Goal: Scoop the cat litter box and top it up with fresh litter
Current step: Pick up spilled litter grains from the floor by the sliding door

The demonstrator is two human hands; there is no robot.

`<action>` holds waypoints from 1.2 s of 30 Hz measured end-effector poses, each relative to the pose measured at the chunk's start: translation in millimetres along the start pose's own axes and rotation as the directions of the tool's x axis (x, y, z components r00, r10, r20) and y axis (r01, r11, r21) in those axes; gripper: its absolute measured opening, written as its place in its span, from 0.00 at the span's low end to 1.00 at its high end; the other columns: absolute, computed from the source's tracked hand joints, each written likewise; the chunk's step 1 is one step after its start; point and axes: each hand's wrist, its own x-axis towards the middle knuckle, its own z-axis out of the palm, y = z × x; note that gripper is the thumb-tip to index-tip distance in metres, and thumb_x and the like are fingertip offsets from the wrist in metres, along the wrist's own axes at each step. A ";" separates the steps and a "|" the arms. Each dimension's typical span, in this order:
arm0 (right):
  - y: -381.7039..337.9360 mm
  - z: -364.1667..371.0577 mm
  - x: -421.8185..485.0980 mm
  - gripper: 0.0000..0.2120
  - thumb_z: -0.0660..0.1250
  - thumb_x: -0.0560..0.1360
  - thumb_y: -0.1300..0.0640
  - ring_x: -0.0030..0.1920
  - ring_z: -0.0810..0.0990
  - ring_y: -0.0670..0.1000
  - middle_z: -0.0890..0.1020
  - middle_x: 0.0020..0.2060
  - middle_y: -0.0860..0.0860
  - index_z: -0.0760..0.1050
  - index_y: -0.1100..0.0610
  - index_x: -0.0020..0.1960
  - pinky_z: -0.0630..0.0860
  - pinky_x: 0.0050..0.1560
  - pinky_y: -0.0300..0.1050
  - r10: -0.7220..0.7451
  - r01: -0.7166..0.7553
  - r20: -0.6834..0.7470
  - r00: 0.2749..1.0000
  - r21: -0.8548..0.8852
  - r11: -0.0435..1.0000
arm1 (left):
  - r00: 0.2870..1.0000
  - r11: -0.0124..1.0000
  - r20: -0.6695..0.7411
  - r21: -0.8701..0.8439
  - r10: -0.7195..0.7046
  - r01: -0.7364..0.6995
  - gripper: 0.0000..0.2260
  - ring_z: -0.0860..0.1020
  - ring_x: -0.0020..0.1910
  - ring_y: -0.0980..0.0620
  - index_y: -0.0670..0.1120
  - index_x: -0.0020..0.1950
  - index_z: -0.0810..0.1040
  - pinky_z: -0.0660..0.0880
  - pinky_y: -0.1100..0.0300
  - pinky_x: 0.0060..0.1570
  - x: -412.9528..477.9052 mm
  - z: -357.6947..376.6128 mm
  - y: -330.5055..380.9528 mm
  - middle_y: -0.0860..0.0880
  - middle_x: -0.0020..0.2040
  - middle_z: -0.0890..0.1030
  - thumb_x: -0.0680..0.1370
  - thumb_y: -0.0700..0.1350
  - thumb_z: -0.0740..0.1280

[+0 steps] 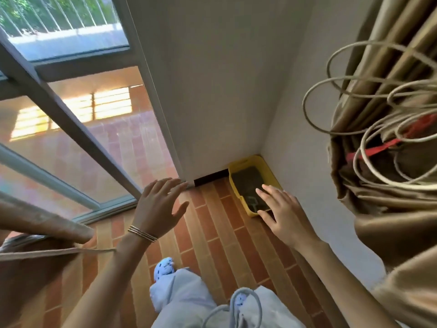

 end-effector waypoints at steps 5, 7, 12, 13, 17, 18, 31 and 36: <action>-46.6 32.4 41.5 0.23 0.59 0.76 0.49 0.68 0.68 0.51 0.71 0.67 0.51 0.66 0.53 0.70 0.61 0.67 0.50 0.102 -0.102 -0.011 0.995 0.041 0.994 | 0.996 0.997 0.045 0.003 0.080 -0.080 0.22 0.77 0.57 0.43 0.48 0.63 0.76 0.73 0.46 0.55 30.1 0.1 -83.8 0.46 0.59 0.79 0.74 0.57 0.56; -68.3 45.0 61.0 0.23 0.57 0.76 0.48 0.67 0.68 0.51 0.71 0.67 0.52 0.67 0.54 0.69 0.63 0.67 0.51 0.141 -0.140 -0.011 0.990 0.060 0.988 | 0.990 0.993 0.072 0.003 0.118 -0.119 0.22 0.77 0.56 0.43 0.48 0.62 0.76 0.73 0.47 0.54 43.0 -2.1 -119.1 0.46 0.58 0.80 0.74 0.57 0.56; -112.8 66.1 103.2 0.24 0.53 0.76 0.46 0.65 0.70 0.51 0.73 0.65 0.53 0.68 0.54 0.68 0.68 0.66 0.53 0.218 -0.215 -0.025 0.976 0.094 0.972 | 0.958 0.967 0.129 -0.008 0.255 -0.256 0.22 0.76 0.58 0.44 0.49 0.63 0.75 0.72 0.49 0.57 74.2 3.1 -188.9 0.47 0.59 0.79 0.75 0.56 0.57; -117.6 68.7 110.5 0.24 0.53 0.76 0.46 0.65 0.70 0.51 0.73 0.65 0.53 0.68 0.55 0.68 0.67 0.66 0.53 0.228 -0.225 -0.023 0.973 0.096 0.970 | 0.949 0.959 0.136 -0.020 0.283 -0.283 0.22 0.76 0.58 0.44 0.49 0.64 0.75 0.72 0.49 0.57 81.8 5.4 -197.6 0.47 0.59 0.79 0.75 0.56 0.57; -122.5 76.9 132.3 0.24 0.55 0.75 0.47 0.64 0.72 0.52 0.74 0.64 0.54 0.70 0.56 0.67 0.68 0.65 0.52 0.267 -0.263 -0.022 0.964 0.102 0.959 | 0.924 0.934 0.139 -0.083 0.356 -0.347 0.22 0.76 0.58 0.44 0.48 0.64 0.74 0.72 0.49 0.57 110.1 20.2 -216.7 0.47 0.60 0.79 0.75 0.56 0.57; -119.8 79.8 137.9 0.23 0.56 0.76 0.48 0.63 0.72 0.53 0.74 0.64 0.54 0.70 0.57 0.67 0.69 0.65 0.52 0.281 -0.277 -0.018 0.960 0.109 0.955 | 0.919 0.929 0.140 -0.092 0.368 -0.359 0.22 0.76 0.58 0.44 0.48 0.64 0.74 0.72 0.48 0.57 118.3 25.7 -219.2 0.47 0.60 0.79 0.75 0.56 0.57; -29.5 194.6 234.3 0.21 0.63 0.76 0.53 0.64 0.72 0.54 0.72 0.65 0.53 0.70 0.57 0.67 0.69 0.65 0.50 0.312 -0.329 0.114 0.943 0.186 0.926 | 0.916 0.921 0.153 -0.189 0.371 -0.341 0.22 0.75 0.60 0.46 0.48 0.65 0.74 0.70 0.51 0.59 227.1 182.7 -219.0 0.48 0.61 0.78 0.75 0.56 0.57; 1.5 306.3 264.3 0.22 0.66 0.76 0.60 0.68 0.67 0.52 0.69 0.68 0.55 0.67 0.59 0.69 0.53 0.64 0.28 0.390 -0.427 0.173 0.904 0.354 0.832 | 0.928 0.940 0.205 -0.214 0.311 -0.267 0.23 0.73 0.61 0.47 0.50 0.66 0.73 0.69 0.52 0.60 249.7 314.2 -235.5 0.50 0.62 0.77 0.74 0.57 0.56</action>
